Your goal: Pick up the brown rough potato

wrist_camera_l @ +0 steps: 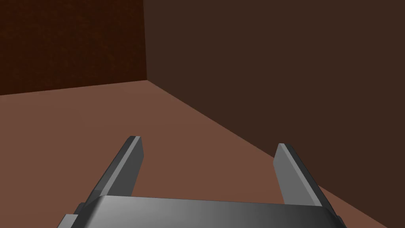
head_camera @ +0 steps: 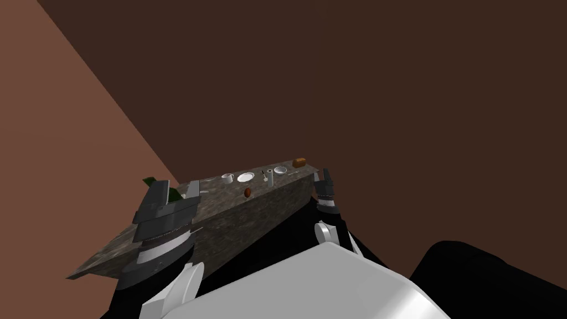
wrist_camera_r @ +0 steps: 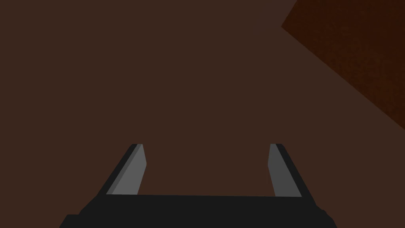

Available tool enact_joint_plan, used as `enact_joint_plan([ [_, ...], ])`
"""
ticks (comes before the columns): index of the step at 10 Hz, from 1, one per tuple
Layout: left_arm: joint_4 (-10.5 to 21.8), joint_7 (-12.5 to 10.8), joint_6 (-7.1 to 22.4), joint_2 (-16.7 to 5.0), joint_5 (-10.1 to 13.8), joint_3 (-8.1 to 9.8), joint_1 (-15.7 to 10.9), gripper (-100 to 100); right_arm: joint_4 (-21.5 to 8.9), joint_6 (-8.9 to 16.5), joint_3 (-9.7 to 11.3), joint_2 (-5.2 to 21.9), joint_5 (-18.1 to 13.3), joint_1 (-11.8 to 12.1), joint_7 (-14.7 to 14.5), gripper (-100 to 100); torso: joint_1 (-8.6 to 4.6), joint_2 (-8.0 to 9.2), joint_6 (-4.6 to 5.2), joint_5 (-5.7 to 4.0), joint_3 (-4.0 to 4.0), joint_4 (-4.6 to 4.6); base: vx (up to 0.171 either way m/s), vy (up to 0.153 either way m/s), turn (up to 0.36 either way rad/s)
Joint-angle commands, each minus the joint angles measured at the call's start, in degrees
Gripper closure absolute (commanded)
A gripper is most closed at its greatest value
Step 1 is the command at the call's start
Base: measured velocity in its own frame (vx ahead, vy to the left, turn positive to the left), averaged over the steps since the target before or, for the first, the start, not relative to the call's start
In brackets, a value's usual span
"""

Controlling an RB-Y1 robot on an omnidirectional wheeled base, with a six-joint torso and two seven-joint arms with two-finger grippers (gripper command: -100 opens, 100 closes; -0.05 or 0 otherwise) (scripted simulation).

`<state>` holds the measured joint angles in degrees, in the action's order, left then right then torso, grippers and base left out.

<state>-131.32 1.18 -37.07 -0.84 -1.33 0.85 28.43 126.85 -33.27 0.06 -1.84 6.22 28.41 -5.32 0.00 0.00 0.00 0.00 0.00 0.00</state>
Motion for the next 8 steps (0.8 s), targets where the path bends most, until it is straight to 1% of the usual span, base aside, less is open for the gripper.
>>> enact_joint_plan([
  [1,1.0,0.7,1.5,-2.2,0.6,-0.16,-1.8,-100,0.0,0.0,0.0,0.0,0.0,0.0,0.0,0,0.0,0.0,0.0,0.0,0.0,0.0,-0.017,0.018,0.108],
  [4,3.5,2.3,5.3,-5.1,2.1,-0.53,-6.2,-100,0.0,0.0,0.0,0.0,0.0,0.0,0.0,0,0.18,0.1,-0.01,0.04,0.05,0.02,-0.031,0.043,0.107],
  [5,3.5,2.3,5.3,-5.1,2.1,-0.53,-6.3,-100,0.0,0.0,0.0,0.0,0.0,0.0,0.0,0,0.19,0.1,-0.01,0.04,0.06,0.02,-0.018,0.032,0.031],
  [7,6.0,3.8,8.9,-6.8,3.4,-0.86,-10.0,-100,0.0,0.0,0.0,0.0,0.0,0.0,0.0,0,0.16,0.06,-0.01,0.04,0.03,0.01,-0.026,0.045,0.123],
  [8,6.0,3.8,8.9,-6.8,3.4,-0.86,-10.5,-100,0.0,0.0,0.0,0.0,0.0,0.0,0.0,0,0.21,0.09,-0.01,0.05,0.05,0.02,-0.027,0.037,0.034],
])
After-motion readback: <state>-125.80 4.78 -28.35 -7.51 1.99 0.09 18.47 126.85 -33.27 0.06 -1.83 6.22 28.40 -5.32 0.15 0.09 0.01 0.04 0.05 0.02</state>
